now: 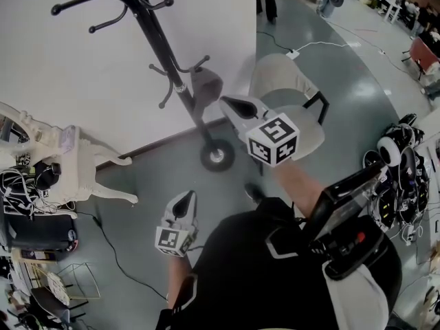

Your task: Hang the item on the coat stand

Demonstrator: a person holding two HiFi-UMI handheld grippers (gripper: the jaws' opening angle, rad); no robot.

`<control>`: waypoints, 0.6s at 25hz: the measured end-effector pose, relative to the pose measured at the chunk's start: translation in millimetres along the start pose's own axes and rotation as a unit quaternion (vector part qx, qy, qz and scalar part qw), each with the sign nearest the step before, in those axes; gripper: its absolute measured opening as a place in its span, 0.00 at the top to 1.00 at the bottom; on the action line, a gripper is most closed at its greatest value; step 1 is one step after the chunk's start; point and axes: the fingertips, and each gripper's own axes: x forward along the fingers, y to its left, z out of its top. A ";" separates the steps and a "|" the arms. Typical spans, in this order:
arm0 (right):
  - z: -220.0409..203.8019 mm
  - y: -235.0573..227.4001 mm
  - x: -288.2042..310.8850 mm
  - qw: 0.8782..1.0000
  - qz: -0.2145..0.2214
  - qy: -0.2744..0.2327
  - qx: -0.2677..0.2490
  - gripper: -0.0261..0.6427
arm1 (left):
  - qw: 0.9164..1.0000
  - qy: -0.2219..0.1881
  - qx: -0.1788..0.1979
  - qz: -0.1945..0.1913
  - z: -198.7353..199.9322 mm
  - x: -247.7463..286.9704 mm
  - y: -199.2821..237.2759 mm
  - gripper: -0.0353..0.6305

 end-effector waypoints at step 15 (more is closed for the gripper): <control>-0.8 -6.8 0.3 1.000 -0.003 0.003 0.001 0.95 | 1.000 0.000 0.001 -0.009 -6.6 6.2 -1.1 0.91</control>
